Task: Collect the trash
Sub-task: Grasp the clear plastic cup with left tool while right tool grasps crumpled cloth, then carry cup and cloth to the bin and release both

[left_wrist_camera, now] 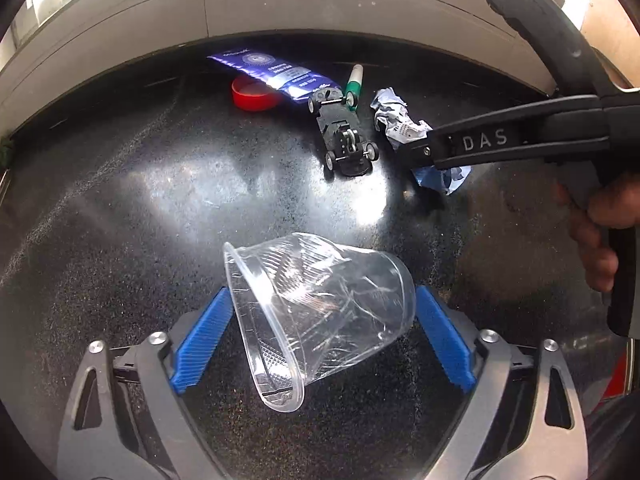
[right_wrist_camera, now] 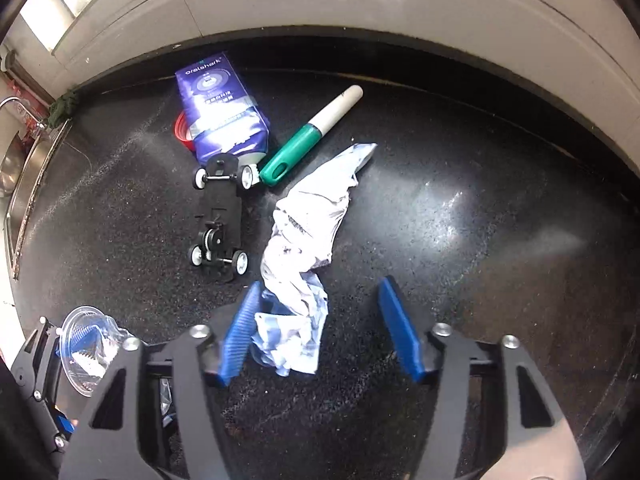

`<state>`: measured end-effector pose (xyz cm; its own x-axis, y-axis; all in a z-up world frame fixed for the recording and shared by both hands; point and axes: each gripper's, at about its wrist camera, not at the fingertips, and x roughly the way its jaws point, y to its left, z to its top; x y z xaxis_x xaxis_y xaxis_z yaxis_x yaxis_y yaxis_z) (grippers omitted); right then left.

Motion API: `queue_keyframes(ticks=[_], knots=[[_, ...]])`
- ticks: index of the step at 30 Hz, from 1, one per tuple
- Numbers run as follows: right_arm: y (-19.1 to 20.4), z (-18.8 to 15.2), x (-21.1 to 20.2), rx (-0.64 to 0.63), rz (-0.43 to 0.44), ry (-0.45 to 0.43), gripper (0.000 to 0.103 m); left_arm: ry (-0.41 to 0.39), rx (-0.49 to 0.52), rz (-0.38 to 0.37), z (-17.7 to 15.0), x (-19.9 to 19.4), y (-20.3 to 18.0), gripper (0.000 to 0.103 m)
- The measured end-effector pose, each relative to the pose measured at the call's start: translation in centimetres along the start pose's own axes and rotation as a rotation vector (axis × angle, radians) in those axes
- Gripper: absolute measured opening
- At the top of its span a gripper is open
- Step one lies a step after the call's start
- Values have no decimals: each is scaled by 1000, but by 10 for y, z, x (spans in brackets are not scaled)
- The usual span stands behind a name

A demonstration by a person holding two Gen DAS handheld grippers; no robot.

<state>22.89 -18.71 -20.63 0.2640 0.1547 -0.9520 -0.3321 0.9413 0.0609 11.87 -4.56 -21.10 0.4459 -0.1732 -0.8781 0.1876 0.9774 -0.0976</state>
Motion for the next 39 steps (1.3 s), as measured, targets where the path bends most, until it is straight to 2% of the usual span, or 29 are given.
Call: queue_keyframes(ticks=[2, 8, 15, 18, 23, 31, 39], knots=[[-4, 0, 1, 6, 23, 2, 25, -5, -1, -7, 7, 0, 1, 82], [-9, -3, -10, -5, 11, -35, 24, -20, -36, -23, 20, -6, 13, 79], [-10, -9, -27, -9, 4, -61, 24, -34, -26, 6, 21, -15, 15, 79], [-9, -12, -40, -11, 4, -81, 24, -47, -23, 21, 13, -26, 1, 79], [-4, -24, -65, -23, 4, -125, 24, -68, -35, 45, 10, -49, 4, 79], [8, -65, -108, -40, 16, -176, 24, -93, -62, 89, -14, -93, 2, 79], [31, -96, -131, -73, 27, -197, 24, -113, -114, 124, -44, -123, 11, 79]])
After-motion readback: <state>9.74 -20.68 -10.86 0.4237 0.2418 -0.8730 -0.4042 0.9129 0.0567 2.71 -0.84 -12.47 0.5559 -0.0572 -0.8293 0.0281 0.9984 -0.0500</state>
